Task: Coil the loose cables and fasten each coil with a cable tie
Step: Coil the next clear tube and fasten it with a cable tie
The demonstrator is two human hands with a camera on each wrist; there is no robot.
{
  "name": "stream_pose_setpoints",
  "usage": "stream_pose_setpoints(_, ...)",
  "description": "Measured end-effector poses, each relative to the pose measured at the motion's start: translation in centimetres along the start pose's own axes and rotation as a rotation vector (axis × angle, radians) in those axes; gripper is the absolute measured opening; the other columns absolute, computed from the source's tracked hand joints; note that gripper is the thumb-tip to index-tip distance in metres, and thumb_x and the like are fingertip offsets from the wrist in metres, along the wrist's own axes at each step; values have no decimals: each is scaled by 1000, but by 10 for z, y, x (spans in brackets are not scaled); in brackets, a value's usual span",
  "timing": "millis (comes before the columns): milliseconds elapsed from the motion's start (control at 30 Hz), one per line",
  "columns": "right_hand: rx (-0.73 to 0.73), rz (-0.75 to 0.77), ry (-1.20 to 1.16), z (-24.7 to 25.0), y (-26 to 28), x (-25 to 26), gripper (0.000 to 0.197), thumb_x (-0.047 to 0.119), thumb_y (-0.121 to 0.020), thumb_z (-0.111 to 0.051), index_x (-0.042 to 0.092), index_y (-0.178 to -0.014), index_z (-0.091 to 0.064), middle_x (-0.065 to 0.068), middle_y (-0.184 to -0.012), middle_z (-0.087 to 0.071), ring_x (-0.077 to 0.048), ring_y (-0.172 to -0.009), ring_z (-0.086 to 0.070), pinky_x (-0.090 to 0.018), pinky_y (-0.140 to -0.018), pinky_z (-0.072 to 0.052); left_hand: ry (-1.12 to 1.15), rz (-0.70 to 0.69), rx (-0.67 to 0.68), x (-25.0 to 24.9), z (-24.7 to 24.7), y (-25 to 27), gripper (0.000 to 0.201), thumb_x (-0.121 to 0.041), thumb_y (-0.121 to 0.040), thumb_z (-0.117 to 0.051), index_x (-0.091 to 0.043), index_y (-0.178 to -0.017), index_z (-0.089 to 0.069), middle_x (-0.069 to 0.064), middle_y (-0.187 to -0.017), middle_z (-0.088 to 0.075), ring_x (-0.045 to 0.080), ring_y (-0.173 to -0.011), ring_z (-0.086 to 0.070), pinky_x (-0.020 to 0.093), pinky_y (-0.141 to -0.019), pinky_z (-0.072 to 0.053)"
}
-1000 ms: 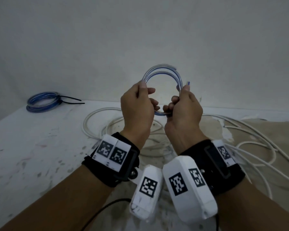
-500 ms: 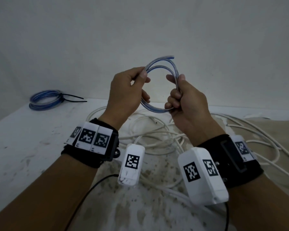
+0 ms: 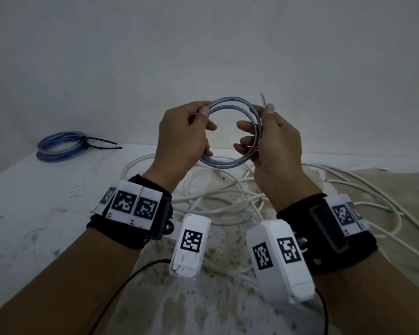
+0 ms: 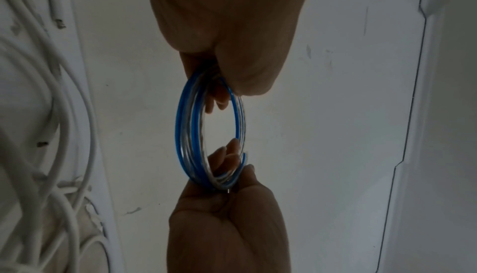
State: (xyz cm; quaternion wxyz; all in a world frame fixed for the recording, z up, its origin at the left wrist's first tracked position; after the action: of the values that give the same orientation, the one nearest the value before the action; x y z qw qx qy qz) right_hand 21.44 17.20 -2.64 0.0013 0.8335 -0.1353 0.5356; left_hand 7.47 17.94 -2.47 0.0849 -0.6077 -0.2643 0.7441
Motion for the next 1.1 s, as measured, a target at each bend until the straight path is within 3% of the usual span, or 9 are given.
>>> stream_pose_setpoints(133,2,18,51,2,-2,-2,33,33,-104,-45,12,-102,-71,-5,-74,-66,-14,-46,-51,-27,-49,-51,-45,-27,44,-2,2,0,26,-17,-101,-50,-13,-120,-69,0,-82,-70,12,-43,-50,22,-42,-46)
stream_pose_setpoints(267,99,18,153,5,-7,-6,35,32,-104,-46,10,-101,-73,0,-62,-46,-13,-42,-38,-25,-46,-41,19,-27,36,-2,3,-2,25,-13,-101,-50,-12,-115,-70,0,-76,-64,13,-44,-48,23,-43,-45)
stream_pose_setpoints(367,139,-30,66,5,-8,-6,35,31,-104,-47,5,-107,-71,3,-58,-40,-11,-43,-29,-24,-44,-34,91,10,72,-2,0,-2,24,-8,-102,-46,-11,-110,-68,0,-76,-62,10,-44,-47,24,-43,-43)
stream_pose_setpoints(433,136,-70,-36,5,-9,-4,34,31,-103,-49,3,-110,-67,4,-57,-39,-10,-43,-26,-22,-42,-29,197,78,102,-5,-3,-1,23,-5,-102,-43,-12,-105,-65,2,-79,-65,9,-45,-47,22,-42,-39)
stream_pose_setpoints(533,146,-95,-101,7,-10,-2,27,32,-103,-50,10,-102,-65,4,-58,-40,-9,-43,-24,-22,-40,-26,316,121,122,-8,-3,1,23,-5,-102,-45,-14,-104,-66,3,-79,-66,11,-45,-45,20,-43,-36)
stream_pose_setpoints(633,158,-68,-38,8,-10,-2,25,32,-103,-50,13,-100,-67,3,-58,-41,-11,-44,-24,-22,-42,-27,239,62,122,-8,1,0,23,-9,-102,-48,-16,-108,-69,3,-80,-70,12,-44,-48,22,-45,-42)
stream_pose_setpoints(800,197,4,105,8,-10,-2,26,27,-102,-52,15,-89,-70,2,-57,-41,-10,-42,-27,-22,-40,-27,242,141,97,-10,5,-2,21,-12,-101,-49,-11,-101,-70,5,-85,-76,14,-51,-63,24,-48,-51)
stream_pose_setpoints(967,216,55,207,10,-12,-1,24,26,-101,-54,14,-92,-73,-1,-60,-45,-10,-41,-31,-23,-41,-31,140,57,94,-7,7,-2,22,-13,-102,-49,-9,-99,-70,3,-84,-76,17,-55,-68,25,-48,-52)
stream_pose_setpoints(1100,293,55,246,13,-13,3,21,26,-100,-56,15,-96,-74,-3,-64,-49,-12,-43,-34,-25,-45,-35,104,-11,105,-9,13,-6,19,-16,-100,-54,-11,-96,-71,3,-83,-77,14,-42,-55,23,-42,-43)
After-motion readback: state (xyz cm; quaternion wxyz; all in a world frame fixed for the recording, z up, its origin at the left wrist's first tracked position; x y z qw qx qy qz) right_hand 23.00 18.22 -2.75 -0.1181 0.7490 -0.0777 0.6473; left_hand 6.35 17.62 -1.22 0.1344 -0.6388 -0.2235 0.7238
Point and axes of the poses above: each hand's wrist, its own y-axis away from the middle knuckle, its own z-axis out of the back of the hand, x = y × z, the point moved 1 cm from there along -y, towards the middle knuckle
